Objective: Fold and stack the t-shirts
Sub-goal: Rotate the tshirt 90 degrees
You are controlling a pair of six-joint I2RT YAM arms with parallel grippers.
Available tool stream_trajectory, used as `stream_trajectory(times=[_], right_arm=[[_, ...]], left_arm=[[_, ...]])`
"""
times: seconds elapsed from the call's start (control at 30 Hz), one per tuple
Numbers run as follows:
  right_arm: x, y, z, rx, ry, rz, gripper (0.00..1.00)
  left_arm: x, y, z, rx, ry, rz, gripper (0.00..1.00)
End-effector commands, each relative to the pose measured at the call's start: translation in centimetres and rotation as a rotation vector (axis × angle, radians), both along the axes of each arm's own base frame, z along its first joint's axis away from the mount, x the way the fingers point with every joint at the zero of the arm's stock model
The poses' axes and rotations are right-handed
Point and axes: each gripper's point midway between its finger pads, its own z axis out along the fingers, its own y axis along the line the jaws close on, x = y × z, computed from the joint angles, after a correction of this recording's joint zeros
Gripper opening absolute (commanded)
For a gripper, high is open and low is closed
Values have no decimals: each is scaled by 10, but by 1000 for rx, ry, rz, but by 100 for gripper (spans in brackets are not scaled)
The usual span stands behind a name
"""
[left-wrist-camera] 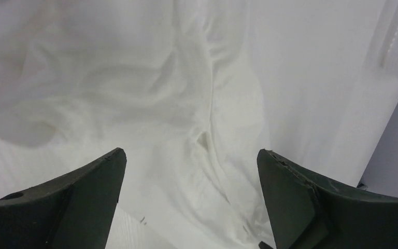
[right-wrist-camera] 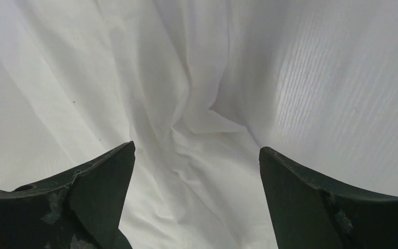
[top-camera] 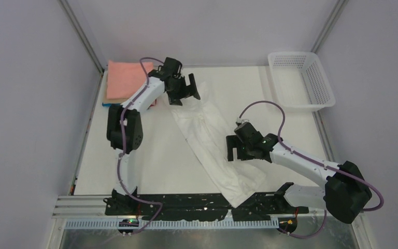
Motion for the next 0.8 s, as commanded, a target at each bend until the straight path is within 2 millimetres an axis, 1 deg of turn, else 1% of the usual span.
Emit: stream_trajectory(times=[0.0, 0.03, 0.07, 0.17, 0.2, 0.27, 0.37, 0.4, 0.47, 0.6, 0.63, 0.67, 0.7, 0.73, 0.77], right_arm=[[-14, -15, -11, -2, 8, -58, 95], [-20, -15, -16, 6, 29, -51, 95], [-23, -13, -17, 18, 40, -47, 95], [-33, -10, -25, 51, 74, -27, 95], [-36, -7, -25, 72, 82, -14, 95], [-43, 0, -27, 114, 106, 18, 95], [-47, 7, -28, 152, 119, 44, 95], [-50, 11, -29, 176, 126, 57, 95], [-53, 19, -27, 219, 137, 83, 95], [-57, 29, -25, 256, 166, 124, 95], [-57, 31, -27, 259, 176, 130, 95], [-56, 39, -24, 290, 176, 151, 95], [-59, 45, -25, 311, 201, 174, 95], [-54, 53, -20, 339, 188, 191, 95], [-57, 58, -23, 350, 219, 212, 95]], left_arm=[[-37, 8, 37, 46, -138, -27, 100], [-49, 2, 30, 44, -121, -44, 100], [-62, -3, 21, 42, -86, -58, 100], [-96, -24, -4, -30, 23, -115, 99], [-103, -32, -8, -57, 35, -124, 100], [-107, -41, -17, -52, 35, -116, 100], [-99, -44, -28, -18, 77, -93, 100], [-95, -42, -40, 11, 105, -84, 100], [-86, -37, -51, 62, 138, -62, 99], [-64, -31, -66, 74, 186, -28, 99], [-58, -28, -68, 77, 194, -26, 100], [-53, -28, -67, 65, 204, -36, 100], [-49, -26, -66, 60, 211, -41, 100], [-40, -26, -60, 53, 194, -44, 100], [-33, -25, -58, 47, 190, -56, 100]])
